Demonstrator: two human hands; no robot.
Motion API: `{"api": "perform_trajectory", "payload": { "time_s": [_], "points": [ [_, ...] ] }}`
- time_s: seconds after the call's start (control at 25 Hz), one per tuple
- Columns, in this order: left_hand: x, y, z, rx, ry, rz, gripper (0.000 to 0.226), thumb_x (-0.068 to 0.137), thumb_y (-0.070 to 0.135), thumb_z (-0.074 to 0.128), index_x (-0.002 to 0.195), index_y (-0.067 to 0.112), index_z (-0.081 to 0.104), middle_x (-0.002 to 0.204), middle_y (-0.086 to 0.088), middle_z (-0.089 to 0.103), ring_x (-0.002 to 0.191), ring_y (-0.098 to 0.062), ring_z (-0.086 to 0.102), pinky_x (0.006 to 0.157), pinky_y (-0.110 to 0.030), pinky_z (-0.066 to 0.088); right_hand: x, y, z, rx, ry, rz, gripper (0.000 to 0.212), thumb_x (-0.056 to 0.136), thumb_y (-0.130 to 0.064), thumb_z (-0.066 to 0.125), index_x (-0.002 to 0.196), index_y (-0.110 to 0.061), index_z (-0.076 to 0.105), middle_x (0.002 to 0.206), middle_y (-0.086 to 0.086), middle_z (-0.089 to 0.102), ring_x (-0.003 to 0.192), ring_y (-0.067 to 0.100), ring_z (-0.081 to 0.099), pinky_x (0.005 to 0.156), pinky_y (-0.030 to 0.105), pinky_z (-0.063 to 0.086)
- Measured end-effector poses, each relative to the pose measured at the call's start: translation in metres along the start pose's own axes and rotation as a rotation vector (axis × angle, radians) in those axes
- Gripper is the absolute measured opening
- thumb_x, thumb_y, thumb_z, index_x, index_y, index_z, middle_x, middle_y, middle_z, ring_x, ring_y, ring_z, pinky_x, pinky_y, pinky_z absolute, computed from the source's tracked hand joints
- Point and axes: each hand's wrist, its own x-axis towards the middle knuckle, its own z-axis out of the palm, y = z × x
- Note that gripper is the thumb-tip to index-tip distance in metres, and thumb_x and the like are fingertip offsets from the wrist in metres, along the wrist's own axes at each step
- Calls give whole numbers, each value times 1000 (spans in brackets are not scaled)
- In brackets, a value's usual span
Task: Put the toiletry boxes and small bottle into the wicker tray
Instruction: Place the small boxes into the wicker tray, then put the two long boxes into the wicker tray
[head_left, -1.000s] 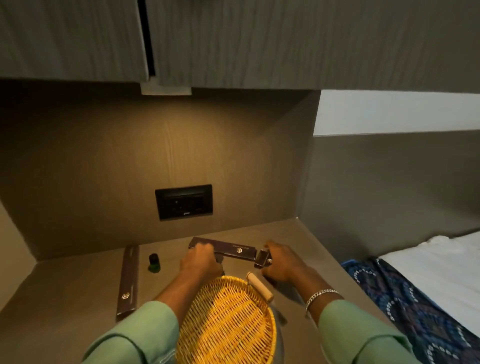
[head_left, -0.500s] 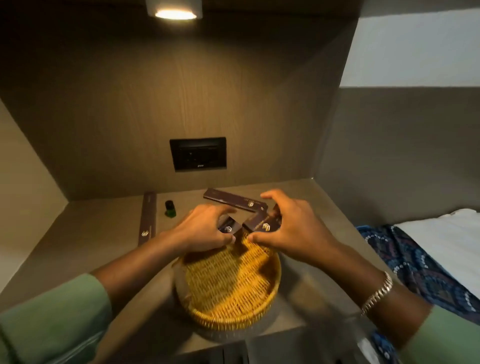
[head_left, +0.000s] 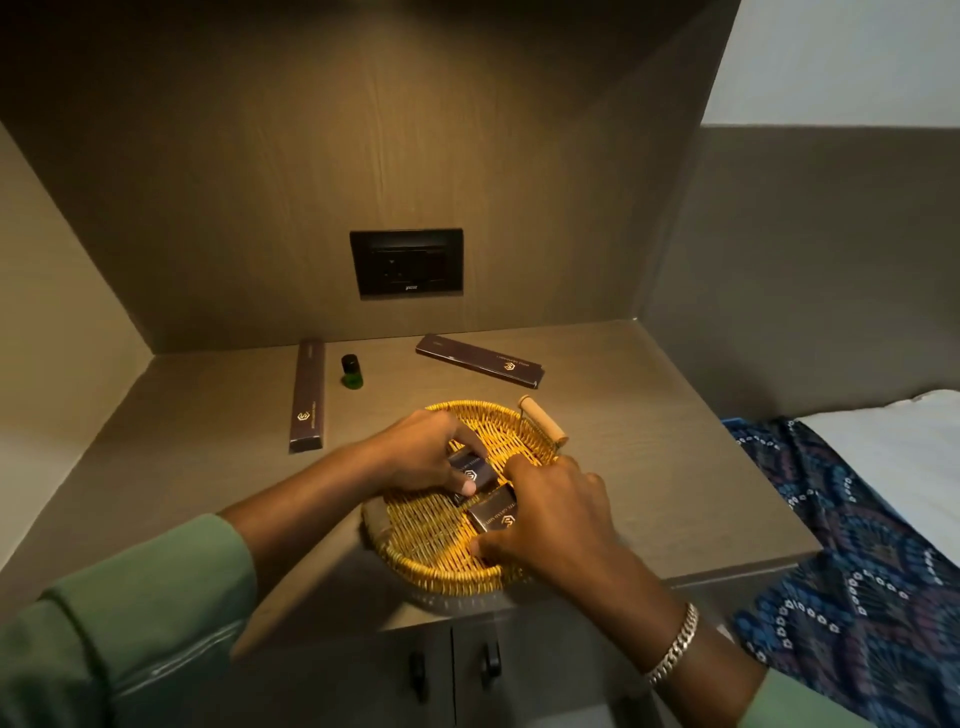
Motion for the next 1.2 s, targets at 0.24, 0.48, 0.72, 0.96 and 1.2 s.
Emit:
{"api": "perform_trajectory", "payload": {
  "time_s": [0.24, 0.48, 0.72, 0.96, 1.2],
  "points": [
    [-4, -11, -22, -107, 50, -44, 59, 81, 43, 70, 136, 36, 49, 126, -4, 60, 111, -23, 57, 85, -37, 50, 16, 1, -22, 47, 38, 14, 62, 57, -75, 70, 94, -27, 58, 82, -8, 63, 80, 14, 58, 75, 37, 48],
    [12, -90, -66, -279, 836, -409, 39, 84, 31, 67, 119, 14, 57, 100, -16, 68, 86, -31, 66, 77, -43, 58, 105, 9, -46, 750, 31, 21, 26, 73, -44, 78, 84, -24, 66, 80, -4, 69, 76, 12, 65, 66, 34, 58],
    [27, -159, -59, -281, 670, -658, 42, 79, 35, 70, 109, 12, 56, 90, -7, 59, 74, -25, 62, 68, -42, 58, 197, 30, -19, 521, -53, 40, 20, 81, -24, 74, 87, -29, 56, 91, -1, 62, 82, 12, 59, 68, 31, 54],
    [40, -175, -76, -426, 540, -716, 56, 76, 14, 71, 126, 15, 48, 100, -13, 59, 83, -30, 64, 75, -47, 60, 229, 21, -1, 114, -114, -28, 27, 76, -26, 75, 88, -26, 51, 100, 4, 61, 89, 22, 58, 74, 35, 53],
    [16, -141, -136, -764, 551, -435, 103, 76, -2, 70, 146, 50, 16, 140, -17, 38, 87, -29, 61, 43, -30, 55, 230, 3, -30, 224, -52, -161, 21, 74, -23, 76, 87, -23, 60, 96, 5, 65, 82, 20, 62, 71, 43, 58]
  ]
}}
